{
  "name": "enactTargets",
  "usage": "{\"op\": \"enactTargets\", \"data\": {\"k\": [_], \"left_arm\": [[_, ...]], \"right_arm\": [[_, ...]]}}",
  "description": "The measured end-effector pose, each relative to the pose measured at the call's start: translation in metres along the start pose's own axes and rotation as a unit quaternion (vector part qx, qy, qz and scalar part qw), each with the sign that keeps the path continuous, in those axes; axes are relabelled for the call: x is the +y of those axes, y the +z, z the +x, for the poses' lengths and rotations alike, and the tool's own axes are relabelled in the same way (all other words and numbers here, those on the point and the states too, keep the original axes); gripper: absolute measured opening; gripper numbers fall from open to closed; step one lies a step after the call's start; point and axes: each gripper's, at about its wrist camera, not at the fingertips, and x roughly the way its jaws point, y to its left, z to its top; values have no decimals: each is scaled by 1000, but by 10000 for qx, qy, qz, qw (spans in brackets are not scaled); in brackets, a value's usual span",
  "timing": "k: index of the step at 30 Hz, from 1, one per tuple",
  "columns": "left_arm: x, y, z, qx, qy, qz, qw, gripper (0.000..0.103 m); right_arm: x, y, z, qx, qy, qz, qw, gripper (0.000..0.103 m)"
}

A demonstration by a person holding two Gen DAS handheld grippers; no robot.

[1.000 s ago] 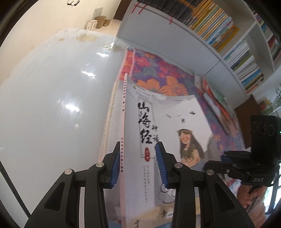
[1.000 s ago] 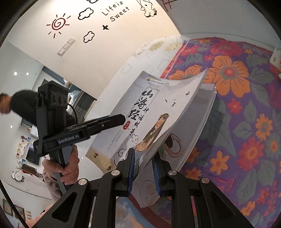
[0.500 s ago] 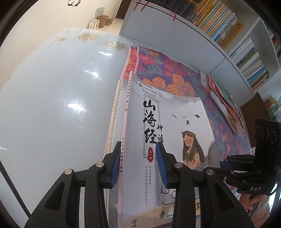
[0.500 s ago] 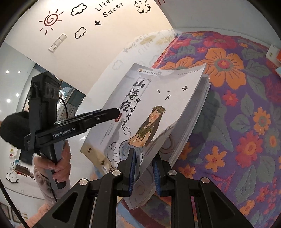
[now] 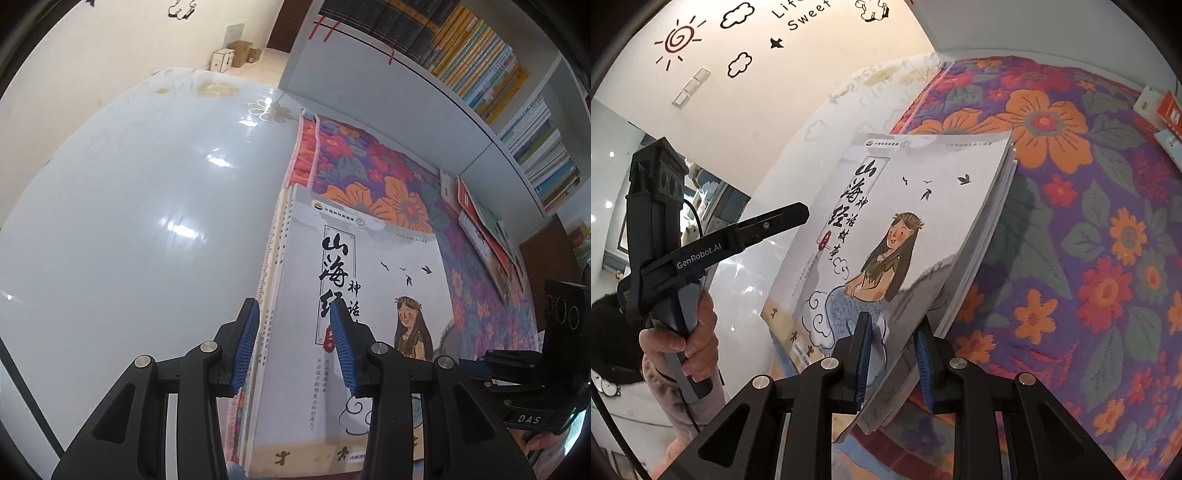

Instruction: Organize books

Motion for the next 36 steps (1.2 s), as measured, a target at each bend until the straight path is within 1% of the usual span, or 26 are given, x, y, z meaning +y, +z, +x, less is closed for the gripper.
{"op": "enactTargets", "data": {"k": [4,7,10,13,16,18,20,25,27,29,32,33,36], "left_arm": [[2,-2,-4,-29,87,-52,9999,37],[0,-2,-7,-25,72,-101,9999,37],[-11,-4,-10,15,144,-37,9999,37],[-26,-6,-11,150,166,35,9997,37],[-44,-10,-15,191,205,159,9995,37],[-55,-10,-18,197,151,202,9995,37],[-66,-11,-20,191,172,240,9994,37],[-108,-14,-16,212,253,478,9983,37],[-128,-17,-13,251,222,581,9978,37],[-150,-20,-8,309,162,694,9970,37],[-195,-27,0,358,90,988,9944,37],[-207,-28,3,386,41,1052,9937,37],[-253,-28,17,495,-267,1252,9905,37]], "right_arm": [[-3,-1,-1,38,18,39,10000,23],[-8,-3,-6,18,-92,111,9999,23],[-15,-8,-13,-25,-219,202,9996,23],[-29,-13,-13,104,-56,393,9992,24],[-45,-17,-14,211,-33,498,9985,24],[-59,-22,-21,195,48,610,9979,24],[-74,-27,-32,108,130,755,9970,24],[-110,-39,-75,-279,265,953,9947,24],[-131,-48,-95,-415,355,1102,9924,24],[-149,-59,-114,-548,342,1195,9907,24],[-177,-77,-141,-716,265,1312,9884,24],[-189,-85,-151,-799,273,1401,9865,24],[-223,-110,-192,-1155,282,1733,9777,24]]}}
